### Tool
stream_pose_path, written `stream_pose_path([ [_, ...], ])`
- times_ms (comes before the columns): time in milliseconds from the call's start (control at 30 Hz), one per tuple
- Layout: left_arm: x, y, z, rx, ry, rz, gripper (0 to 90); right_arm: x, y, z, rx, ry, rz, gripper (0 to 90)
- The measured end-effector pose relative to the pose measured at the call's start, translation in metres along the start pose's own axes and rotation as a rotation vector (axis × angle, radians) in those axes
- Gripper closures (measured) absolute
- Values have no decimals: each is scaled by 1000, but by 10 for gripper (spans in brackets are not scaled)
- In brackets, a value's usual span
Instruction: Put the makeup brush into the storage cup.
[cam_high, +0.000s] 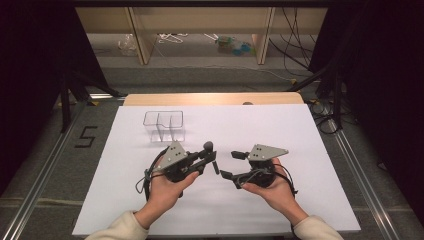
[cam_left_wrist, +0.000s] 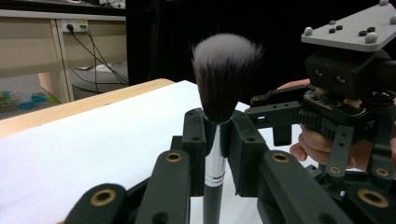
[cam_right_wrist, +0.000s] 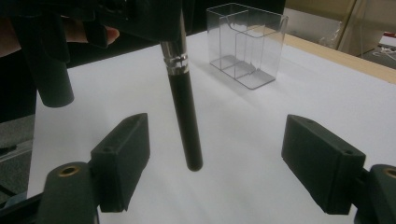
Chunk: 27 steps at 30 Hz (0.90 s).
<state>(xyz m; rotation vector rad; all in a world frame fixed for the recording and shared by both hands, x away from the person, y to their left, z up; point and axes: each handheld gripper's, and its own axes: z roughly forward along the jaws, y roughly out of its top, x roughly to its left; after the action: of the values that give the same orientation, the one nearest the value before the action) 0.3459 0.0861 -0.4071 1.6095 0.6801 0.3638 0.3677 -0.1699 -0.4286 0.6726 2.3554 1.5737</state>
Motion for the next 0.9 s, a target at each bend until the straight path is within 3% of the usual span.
stream_pose_path([
  [167,3,0,-2,5,12,-12,779,-1,-1,-3,-1,-16,4,237],
  [233,3,1,-3,7,14,-14,779,-1,-1,-3,-3,2,30,235],
  [333,6,2,-4,7,15,2,779,-3,-1,-5,-5,-21,5,232],
  [600,10,4,-8,4,39,-15,779,-5,-2,-11,-16,-33,17,229],
  [900,14,4,-10,11,41,3,779,-5,-3,-16,-10,-35,35,229],
])
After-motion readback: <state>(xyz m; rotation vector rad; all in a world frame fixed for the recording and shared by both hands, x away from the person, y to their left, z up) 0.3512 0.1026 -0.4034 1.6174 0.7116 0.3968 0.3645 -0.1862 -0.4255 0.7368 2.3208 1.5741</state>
